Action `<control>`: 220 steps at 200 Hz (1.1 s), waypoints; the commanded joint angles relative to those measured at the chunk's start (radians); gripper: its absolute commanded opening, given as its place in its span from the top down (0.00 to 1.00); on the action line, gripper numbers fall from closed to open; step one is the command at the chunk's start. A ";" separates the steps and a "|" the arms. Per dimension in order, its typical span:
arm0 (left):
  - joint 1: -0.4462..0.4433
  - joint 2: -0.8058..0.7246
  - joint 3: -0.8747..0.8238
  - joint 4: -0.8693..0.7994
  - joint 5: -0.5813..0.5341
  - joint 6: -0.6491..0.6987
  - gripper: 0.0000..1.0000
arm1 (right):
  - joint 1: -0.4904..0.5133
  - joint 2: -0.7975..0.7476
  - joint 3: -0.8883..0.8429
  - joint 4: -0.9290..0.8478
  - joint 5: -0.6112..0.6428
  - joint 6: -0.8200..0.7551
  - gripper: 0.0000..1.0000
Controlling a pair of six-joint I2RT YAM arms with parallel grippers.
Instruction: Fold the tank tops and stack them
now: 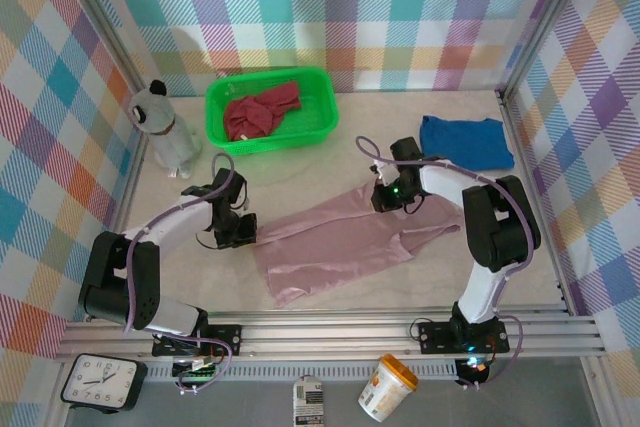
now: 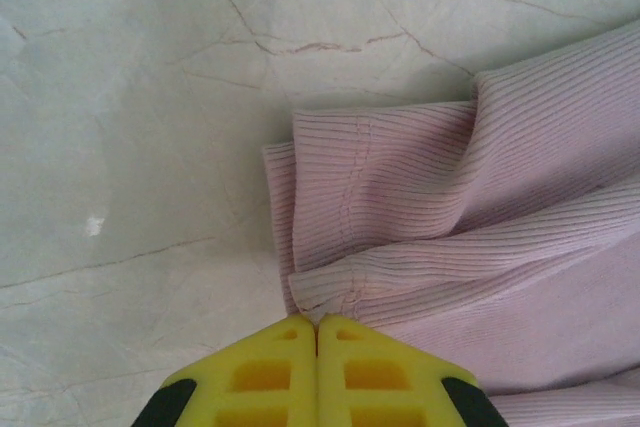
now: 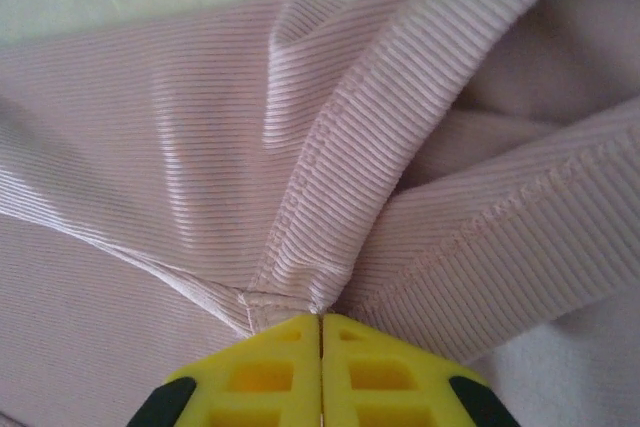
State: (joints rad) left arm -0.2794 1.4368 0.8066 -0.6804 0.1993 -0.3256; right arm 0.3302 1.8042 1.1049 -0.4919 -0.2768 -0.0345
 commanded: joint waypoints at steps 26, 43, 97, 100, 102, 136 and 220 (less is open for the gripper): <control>-0.023 0.038 0.020 -0.129 -0.019 0.050 0.87 | -0.059 -0.034 0.020 -0.073 -0.035 0.103 0.78; -0.021 0.022 0.042 -0.154 -0.036 0.036 0.77 | -0.083 -0.053 0.049 -0.115 -0.019 0.131 0.70; -0.029 0.013 0.158 -0.211 0.010 -0.011 0.61 | -0.128 -0.084 0.112 -0.027 0.096 0.221 0.57; -0.029 0.014 0.169 -0.214 0.007 -0.010 0.61 | -0.128 -0.080 0.119 -0.020 0.108 0.229 0.57; -0.029 0.013 0.173 -0.215 0.006 -0.009 0.61 | -0.129 -0.076 0.123 -0.016 0.116 0.233 0.56; -0.029 0.086 0.260 -0.170 -0.004 -0.006 0.58 | -0.149 0.027 0.227 0.005 0.212 0.351 0.50; -0.036 0.310 0.323 -0.059 0.028 0.009 0.57 | -0.182 0.244 0.447 -0.086 0.317 0.407 0.50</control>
State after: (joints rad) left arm -0.3000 1.7138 1.1061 -0.7570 0.2123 -0.3279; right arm 0.1570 2.0056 1.4841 -0.5297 -0.0124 0.3592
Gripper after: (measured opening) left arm 0.424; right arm 0.500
